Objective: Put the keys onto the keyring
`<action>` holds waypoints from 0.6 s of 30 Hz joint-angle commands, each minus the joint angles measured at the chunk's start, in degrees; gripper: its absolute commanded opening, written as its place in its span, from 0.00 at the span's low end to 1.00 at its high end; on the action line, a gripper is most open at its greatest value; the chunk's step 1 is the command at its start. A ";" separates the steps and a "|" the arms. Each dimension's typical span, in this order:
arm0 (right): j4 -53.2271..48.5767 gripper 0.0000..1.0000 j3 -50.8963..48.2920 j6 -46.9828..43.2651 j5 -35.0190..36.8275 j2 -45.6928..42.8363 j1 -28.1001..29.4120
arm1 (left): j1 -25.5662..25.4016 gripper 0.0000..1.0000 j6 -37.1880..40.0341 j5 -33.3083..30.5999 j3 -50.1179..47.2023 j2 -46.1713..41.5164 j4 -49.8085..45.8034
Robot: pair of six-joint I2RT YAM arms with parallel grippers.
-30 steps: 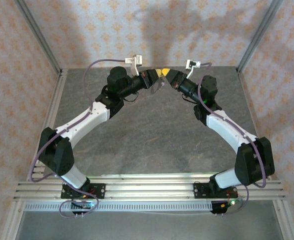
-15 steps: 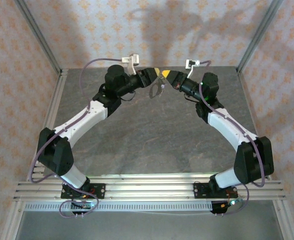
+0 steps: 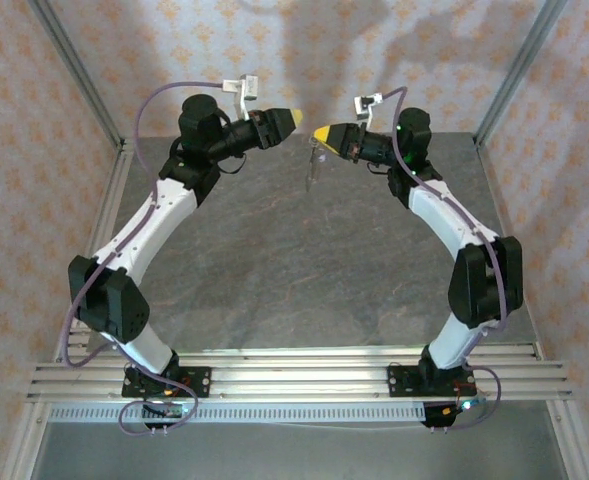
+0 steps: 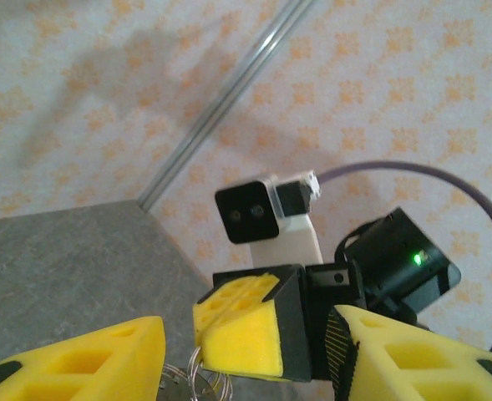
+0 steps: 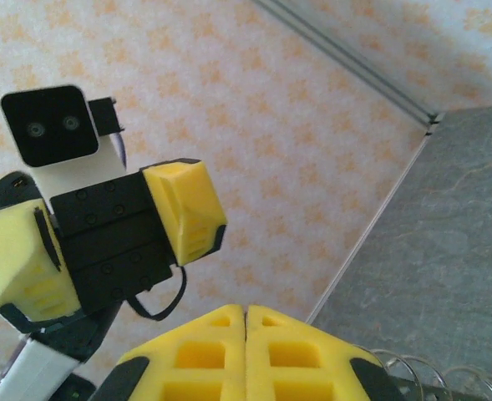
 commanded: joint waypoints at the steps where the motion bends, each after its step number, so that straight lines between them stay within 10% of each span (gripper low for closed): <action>1: 3.27 0.00 3.31 2.82 -5.87 1.69 -0.10 | 0.61 0.54 3.10 8.19 2.58 3.14 -3.76; 18: 6.99 0.00 1.62 5.07 -3.65 1.56 -0.09 | 0.34 0.43 -0.24 11.38 1.61 6.53 1.46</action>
